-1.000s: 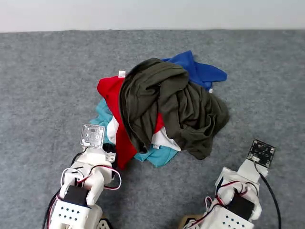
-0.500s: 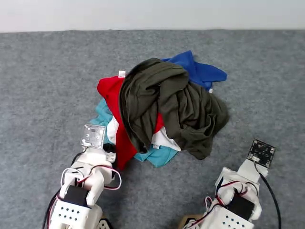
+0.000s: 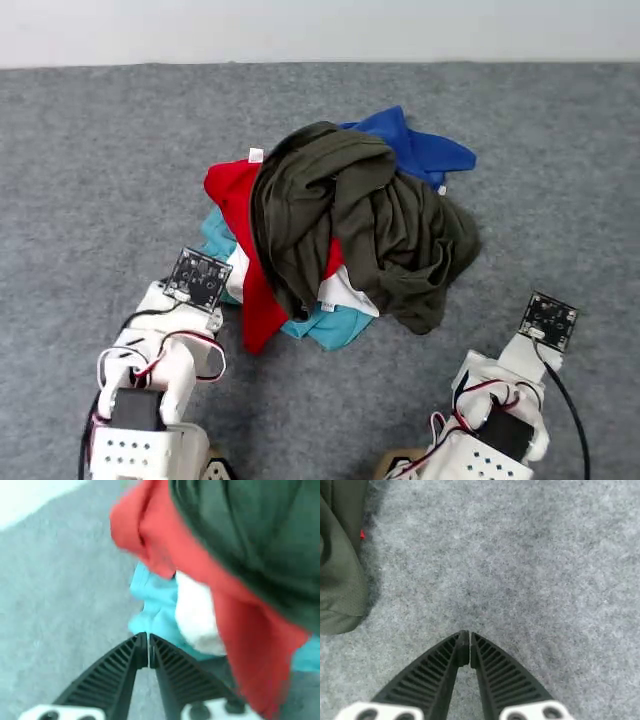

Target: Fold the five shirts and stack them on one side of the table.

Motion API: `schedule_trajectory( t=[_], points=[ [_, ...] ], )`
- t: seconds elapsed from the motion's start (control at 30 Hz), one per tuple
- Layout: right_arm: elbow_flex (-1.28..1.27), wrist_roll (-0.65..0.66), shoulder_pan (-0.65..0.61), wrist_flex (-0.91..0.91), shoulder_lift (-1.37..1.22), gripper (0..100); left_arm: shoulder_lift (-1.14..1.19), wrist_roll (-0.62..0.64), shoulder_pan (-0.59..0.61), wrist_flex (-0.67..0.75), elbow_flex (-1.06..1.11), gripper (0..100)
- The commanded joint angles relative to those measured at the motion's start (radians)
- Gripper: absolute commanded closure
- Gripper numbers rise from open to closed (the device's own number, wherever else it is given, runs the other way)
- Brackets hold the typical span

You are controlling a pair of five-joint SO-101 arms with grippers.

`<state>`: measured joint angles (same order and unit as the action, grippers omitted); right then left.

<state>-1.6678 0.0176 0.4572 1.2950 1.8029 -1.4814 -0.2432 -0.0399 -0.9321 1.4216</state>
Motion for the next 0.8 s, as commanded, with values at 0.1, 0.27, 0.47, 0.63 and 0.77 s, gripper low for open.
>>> schedule_trajectory(
  t=[0.1, 0.27, 0.47, 0.63, 0.77],
  points=[
    [-0.015, 0.006, 0.012, 0.008, 0.001, 98.7, 0.184, 0.002, -0.077, -0.14, -0.32, 94],
    [-0.015, 0.006, 0.012, 0.008, 0.001, 98.7, 0.565, -0.006, -0.083, -0.138, -0.562, 93],
    [-0.015, 0.006, 0.012, 0.008, 0.001, 98.7, 0.982, -0.054, -0.084, -0.292, -0.909, 73],
    [-0.015, 0.006, 0.012, 0.008, 0.001, 98.7, 1.223, -0.057, -0.143, -0.531, -1.253, 66],
    [-0.015, 0.006, 0.012, 0.008, 0.001, 98.7, 1.37, -0.055, -0.192, -0.646, -1.491, 66]
  ],
)
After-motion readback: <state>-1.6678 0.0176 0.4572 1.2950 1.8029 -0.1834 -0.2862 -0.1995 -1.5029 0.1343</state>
